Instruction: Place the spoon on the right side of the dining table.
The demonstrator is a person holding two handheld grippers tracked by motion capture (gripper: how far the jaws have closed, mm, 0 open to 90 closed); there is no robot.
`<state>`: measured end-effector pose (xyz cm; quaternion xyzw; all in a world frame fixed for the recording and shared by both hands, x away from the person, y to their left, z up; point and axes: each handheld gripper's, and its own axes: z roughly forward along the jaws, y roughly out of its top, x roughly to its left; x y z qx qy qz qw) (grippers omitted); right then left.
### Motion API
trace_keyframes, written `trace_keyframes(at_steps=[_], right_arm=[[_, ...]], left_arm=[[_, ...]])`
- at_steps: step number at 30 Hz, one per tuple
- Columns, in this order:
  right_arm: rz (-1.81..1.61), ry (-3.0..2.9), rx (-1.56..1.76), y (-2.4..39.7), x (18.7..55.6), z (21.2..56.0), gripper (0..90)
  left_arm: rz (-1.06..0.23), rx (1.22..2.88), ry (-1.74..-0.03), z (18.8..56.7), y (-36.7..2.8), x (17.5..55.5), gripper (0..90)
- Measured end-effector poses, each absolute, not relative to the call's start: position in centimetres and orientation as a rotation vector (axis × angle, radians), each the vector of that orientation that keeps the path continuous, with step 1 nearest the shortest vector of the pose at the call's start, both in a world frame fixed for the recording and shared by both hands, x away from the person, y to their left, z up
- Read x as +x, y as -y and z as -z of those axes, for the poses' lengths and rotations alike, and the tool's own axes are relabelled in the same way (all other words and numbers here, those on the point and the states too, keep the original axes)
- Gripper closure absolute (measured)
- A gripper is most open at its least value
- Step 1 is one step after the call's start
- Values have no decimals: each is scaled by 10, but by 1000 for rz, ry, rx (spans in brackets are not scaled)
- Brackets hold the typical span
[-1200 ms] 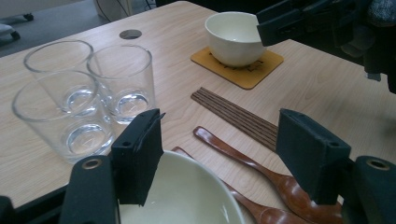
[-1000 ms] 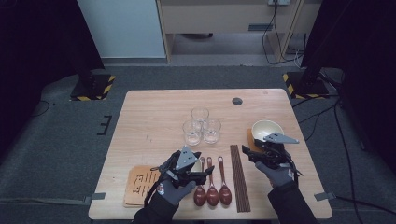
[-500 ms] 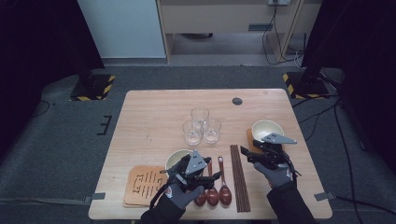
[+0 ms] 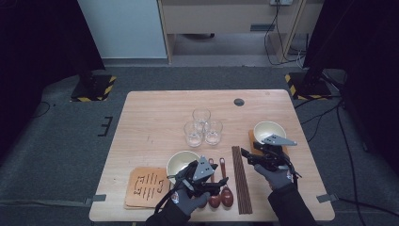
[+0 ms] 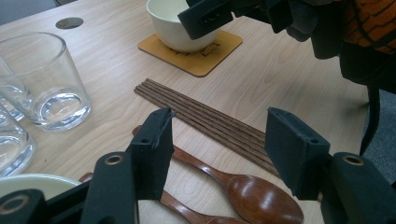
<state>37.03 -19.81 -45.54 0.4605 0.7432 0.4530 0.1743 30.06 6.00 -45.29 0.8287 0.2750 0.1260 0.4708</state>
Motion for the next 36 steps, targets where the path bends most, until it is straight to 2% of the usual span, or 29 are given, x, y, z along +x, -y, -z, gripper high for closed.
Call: trace_keyframes(at_steps=[36], right_arm=[[-1262, -2156, 1291, 186, 371, 466, 389]], left_arm=[[-210, 2125, -688, 491, -46, 285, 380]])
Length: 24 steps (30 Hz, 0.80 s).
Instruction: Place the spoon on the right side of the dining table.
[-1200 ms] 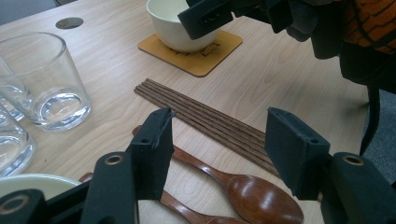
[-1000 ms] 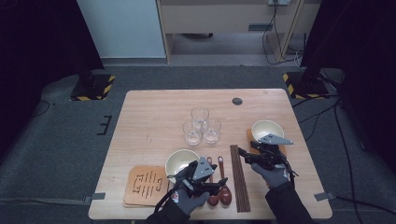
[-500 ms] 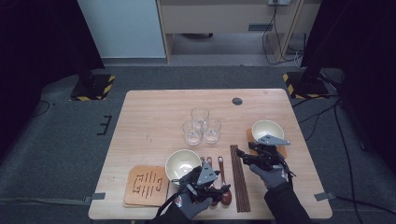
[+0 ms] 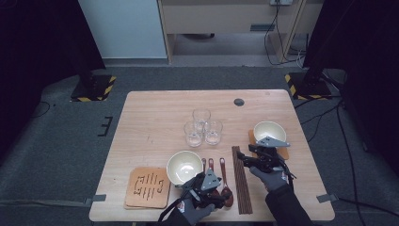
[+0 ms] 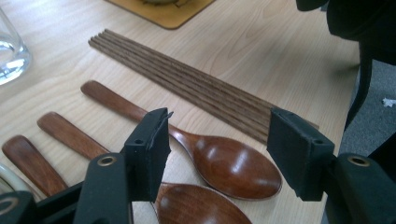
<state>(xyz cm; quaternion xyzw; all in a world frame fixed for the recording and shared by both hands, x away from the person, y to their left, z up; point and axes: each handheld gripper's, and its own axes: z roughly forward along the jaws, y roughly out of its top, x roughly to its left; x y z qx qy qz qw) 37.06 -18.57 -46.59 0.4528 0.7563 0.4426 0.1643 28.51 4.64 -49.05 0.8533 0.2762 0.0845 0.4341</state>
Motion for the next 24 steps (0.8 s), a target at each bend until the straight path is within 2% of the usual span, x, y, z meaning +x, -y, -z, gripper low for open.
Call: trace_keyframes(at_steps=[24], right_arm=[[-1211, -2240, 1274, 164, 369, 479, 386]], left_arm=[[-187, 2192, -677, 513, -44, 283, 328]])
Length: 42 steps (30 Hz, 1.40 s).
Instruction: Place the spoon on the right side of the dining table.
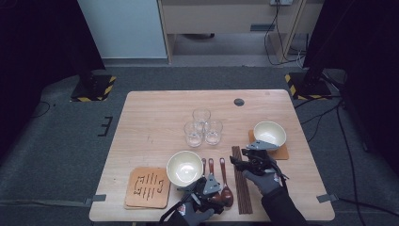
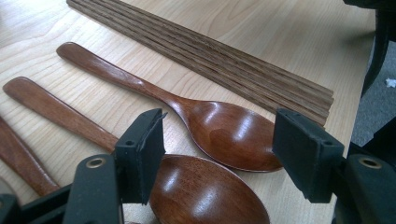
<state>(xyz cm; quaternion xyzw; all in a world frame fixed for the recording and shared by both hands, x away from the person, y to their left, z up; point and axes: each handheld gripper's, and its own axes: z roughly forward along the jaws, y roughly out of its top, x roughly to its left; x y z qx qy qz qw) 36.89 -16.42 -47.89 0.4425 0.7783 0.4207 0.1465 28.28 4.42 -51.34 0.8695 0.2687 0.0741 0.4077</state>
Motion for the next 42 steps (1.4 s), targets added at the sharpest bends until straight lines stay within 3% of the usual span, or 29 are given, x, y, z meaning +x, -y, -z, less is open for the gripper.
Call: trace_keyframes(at_steps=[32, 42], right_arm=[[-1121, -2382, 1283, 129, 371, 507, 378], [-1150, -2410, 1300, 128, 372, 509, 415]], left_arm=[[-210, 2247, -621, 529, -33, 282, 326], [-206, 2236, -619, 530, -35, 283, 327]])
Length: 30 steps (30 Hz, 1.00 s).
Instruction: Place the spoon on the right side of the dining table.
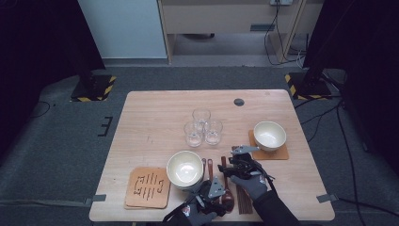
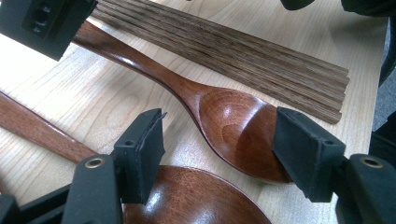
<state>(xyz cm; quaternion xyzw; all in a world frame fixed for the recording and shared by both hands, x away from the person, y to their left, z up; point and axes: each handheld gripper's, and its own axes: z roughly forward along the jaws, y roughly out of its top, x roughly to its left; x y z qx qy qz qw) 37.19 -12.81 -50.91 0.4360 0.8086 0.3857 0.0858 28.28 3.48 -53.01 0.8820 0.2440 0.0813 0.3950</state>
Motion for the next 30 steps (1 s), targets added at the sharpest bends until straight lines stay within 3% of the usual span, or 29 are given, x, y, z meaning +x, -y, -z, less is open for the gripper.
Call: trace_keyframes(at_steps=[8, 30], right_arm=[[-1152, -2450, 1317, 129, 373, 513, 594], [-1284, -2400, 1376, 135, 371, 499, 692]], left_arm=[[-214, 2229, -614, 531, -35, 282, 327], [-258, 2212, -655, 531, -36, 283, 319]])
